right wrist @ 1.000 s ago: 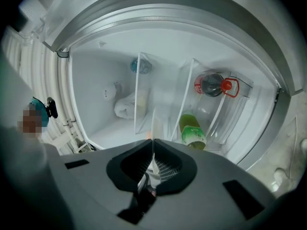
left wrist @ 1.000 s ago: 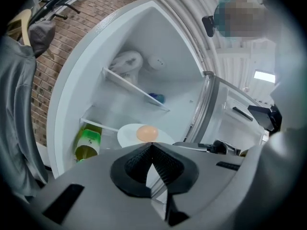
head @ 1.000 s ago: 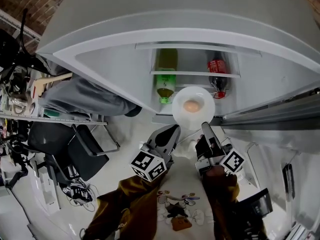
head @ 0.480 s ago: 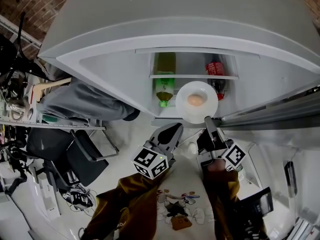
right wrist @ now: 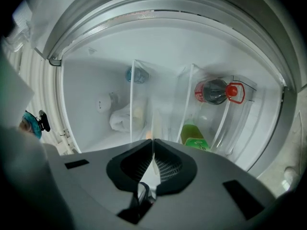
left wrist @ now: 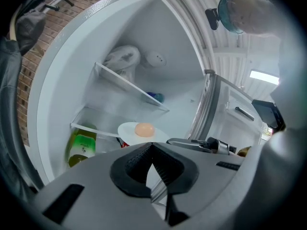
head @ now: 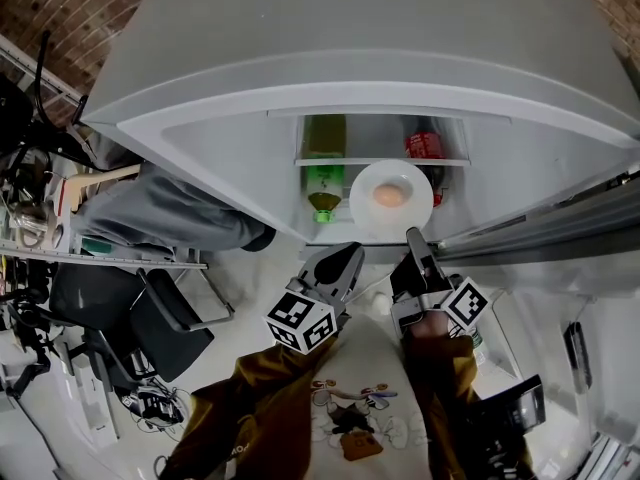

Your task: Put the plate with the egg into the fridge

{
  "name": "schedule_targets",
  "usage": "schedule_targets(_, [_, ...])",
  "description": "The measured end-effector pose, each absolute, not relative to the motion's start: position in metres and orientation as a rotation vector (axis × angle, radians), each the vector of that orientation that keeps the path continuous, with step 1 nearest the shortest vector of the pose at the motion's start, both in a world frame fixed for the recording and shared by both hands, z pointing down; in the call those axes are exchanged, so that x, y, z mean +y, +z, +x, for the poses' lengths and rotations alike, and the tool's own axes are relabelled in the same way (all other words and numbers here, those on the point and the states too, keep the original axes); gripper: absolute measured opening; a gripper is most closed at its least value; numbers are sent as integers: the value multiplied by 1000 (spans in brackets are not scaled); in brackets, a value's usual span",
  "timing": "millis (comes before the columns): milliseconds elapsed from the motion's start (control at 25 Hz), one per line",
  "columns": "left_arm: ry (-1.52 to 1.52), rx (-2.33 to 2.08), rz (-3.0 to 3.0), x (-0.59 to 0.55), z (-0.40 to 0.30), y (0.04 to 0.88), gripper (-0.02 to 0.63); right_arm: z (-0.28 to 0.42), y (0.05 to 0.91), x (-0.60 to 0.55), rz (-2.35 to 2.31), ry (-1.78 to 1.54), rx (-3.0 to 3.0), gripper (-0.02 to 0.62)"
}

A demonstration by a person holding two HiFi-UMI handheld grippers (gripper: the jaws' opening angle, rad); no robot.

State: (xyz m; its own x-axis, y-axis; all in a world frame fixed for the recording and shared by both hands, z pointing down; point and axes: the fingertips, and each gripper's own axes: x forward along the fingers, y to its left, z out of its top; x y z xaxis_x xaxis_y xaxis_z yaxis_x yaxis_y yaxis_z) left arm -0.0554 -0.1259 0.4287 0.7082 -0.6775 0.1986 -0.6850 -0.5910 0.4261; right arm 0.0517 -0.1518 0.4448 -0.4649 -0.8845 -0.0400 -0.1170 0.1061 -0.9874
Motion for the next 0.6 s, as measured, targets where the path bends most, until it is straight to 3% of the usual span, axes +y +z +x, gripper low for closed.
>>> schedule_targets(600, [4,-1083,2421,-149,-51,432,8,63,449,-185,-986,-1414,1583,17])
